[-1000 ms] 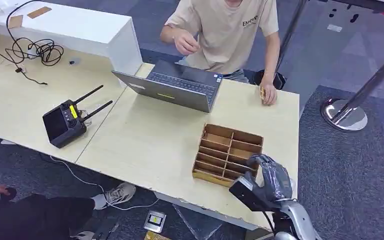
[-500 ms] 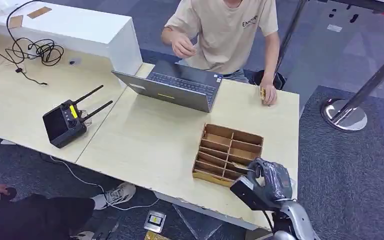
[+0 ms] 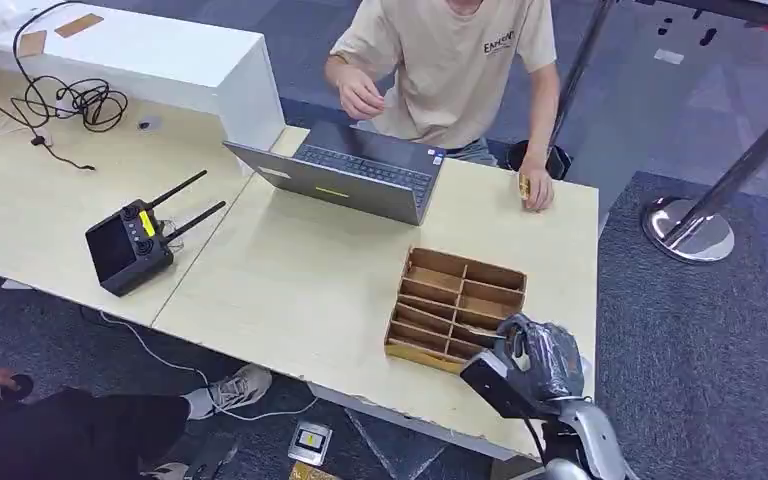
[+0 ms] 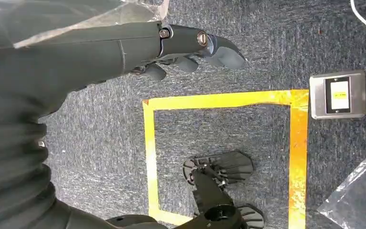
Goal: Pass the card to the sensor for recognition and then transmit it.
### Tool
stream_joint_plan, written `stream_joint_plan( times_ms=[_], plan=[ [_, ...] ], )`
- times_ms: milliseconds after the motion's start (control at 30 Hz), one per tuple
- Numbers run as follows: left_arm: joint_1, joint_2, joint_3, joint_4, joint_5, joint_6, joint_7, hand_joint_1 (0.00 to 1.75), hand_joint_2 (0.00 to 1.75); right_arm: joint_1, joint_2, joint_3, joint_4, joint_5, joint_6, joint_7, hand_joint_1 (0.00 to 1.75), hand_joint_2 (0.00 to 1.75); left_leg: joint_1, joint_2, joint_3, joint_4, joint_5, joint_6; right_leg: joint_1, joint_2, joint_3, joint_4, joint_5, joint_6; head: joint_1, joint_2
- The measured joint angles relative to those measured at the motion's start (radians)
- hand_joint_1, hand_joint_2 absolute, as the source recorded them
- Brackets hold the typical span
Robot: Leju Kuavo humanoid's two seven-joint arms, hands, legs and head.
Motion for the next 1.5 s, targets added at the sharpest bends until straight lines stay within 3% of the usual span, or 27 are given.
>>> stream_joint_plan(
  times_ms=[267, 533, 1100, 1133, 1333, 1500],
  plan=[
    [-0.002, 0.000, 0.000, 0.000, -0.009, 0.005, 0.000, 0.00, 1.75, -0.003, 0.021, -0.026, -0.021, -0.111, -0.024, -0.066, 1.75, 1.75, 0.000, 0.000, -0.001, 0.000, 0.000, 0.000, 0.000, 0.000, 0.000, 0.000, 0.000, 0.000, 0.000, 0.000],
    [-0.006, 0.000, 0.000, 0.000, -0.014, 0.015, -0.005, 0.00, 1.75, -0.029, 0.042, -0.074, -0.126, -0.239, 0.001, -0.127, 1.75, 1.75, 0.000, 0.000, -0.001, 0.000, 0.000, 0.000, 0.000, 0.000, 0.000, 0.000, 0.000, 0.000, 0.000, 0.000],
    [-0.015, -0.004, 0.000, 0.000, -0.029, 0.006, -0.001, 0.00, 1.75, -0.178, 0.086, -0.142, -0.288, -0.311, 0.081, -0.143, 1.75, 1.75, 0.000, 0.000, -0.001, 0.000, 0.000, 0.000, 0.000, 0.000, 0.000, 0.000, 0.000, 0.000, 0.000, 0.000],
    [-0.016, -0.005, 0.000, 0.000, -0.032, 0.005, -0.001, 0.00, 0.00, -0.194, 0.089, -0.142, -0.288, -0.312, 0.087, -0.142, 1.75, 1.75, 0.000, 0.000, 0.000, 0.000, 0.000, 0.000, 0.000, 0.000, 0.000, 0.000, 0.000, 0.000, 0.000, 0.000],
    [-0.029, -0.011, -0.001, 0.000, -0.052, -0.009, 0.016, 0.00, 0.00, -0.331, 0.100, -0.140, -0.273, -0.317, 0.139, -0.133, 1.75, 1.75, 0.000, 0.000, -0.001, 0.000, 0.000, 0.000, 0.000, 0.000, 0.000, 0.000, 0.000, 0.000, 0.000, 0.000],
    [-0.048, -0.018, -0.003, -0.001, -0.072, -0.026, 0.019, 0.00, 0.00, -0.493, 0.108, -0.127, -0.163, -0.290, 0.191, -0.125, 1.75, 1.75, 0.000, 0.000, -0.001, 0.000, 0.000, 0.000, 0.000, 0.000, 0.000, 0.001, 0.000, 0.000, 0.000, 0.000]
  ],
)
